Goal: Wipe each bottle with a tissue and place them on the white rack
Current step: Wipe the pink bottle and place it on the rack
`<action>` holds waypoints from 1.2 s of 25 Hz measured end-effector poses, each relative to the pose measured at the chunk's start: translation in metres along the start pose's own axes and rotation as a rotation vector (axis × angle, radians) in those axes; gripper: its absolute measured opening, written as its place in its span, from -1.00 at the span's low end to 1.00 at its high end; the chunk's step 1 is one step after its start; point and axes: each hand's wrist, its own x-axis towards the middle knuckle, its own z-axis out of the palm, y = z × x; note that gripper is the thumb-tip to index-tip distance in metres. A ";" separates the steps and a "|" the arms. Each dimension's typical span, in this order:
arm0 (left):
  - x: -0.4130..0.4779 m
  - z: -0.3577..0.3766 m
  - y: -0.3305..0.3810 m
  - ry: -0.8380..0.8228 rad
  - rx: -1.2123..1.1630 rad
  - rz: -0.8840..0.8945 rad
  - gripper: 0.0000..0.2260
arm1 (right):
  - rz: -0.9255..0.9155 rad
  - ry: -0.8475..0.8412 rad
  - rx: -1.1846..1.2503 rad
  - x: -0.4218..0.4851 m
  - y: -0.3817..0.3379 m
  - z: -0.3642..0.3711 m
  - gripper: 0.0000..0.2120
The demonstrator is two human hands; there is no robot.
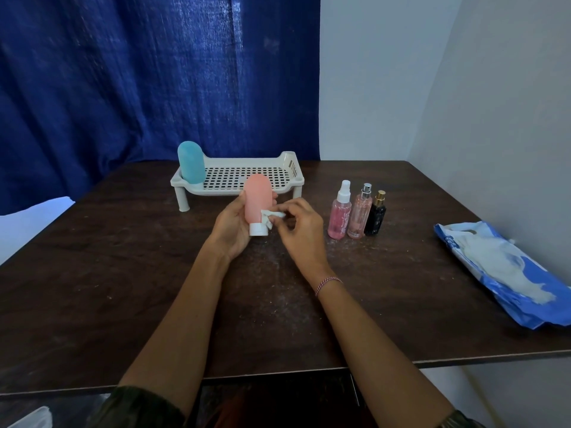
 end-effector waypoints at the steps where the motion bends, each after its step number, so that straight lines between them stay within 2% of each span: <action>1: 0.000 0.002 -0.002 -0.010 0.030 -0.001 -0.57 | 0.034 0.032 0.013 0.001 0.001 -0.001 -0.82; 7: -0.001 0.010 -0.009 -0.038 0.271 0.010 -0.64 | 0.166 0.180 0.035 0.006 0.003 -0.007 -0.82; 14: -0.008 0.015 -0.008 -0.125 0.309 -0.049 -0.69 | 0.206 0.261 0.067 0.009 0.003 -0.011 -0.80; 17: -0.011 0.016 -0.006 -0.141 0.282 -0.044 -0.77 | 0.215 0.249 0.079 0.010 0.003 -0.011 -0.78; 24: -0.008 0.012 -0.001 -0.097 0.160 0.019 -0.57 | 0.255 0.100 0.157 0.011 0.003 -0.014 -0.77; 30: -0.007 0.011 0.003 -0.029 0.171 0.073 -0.58 | 0.160 0.019 0.107 0.008 0.003 -0.014 -0.77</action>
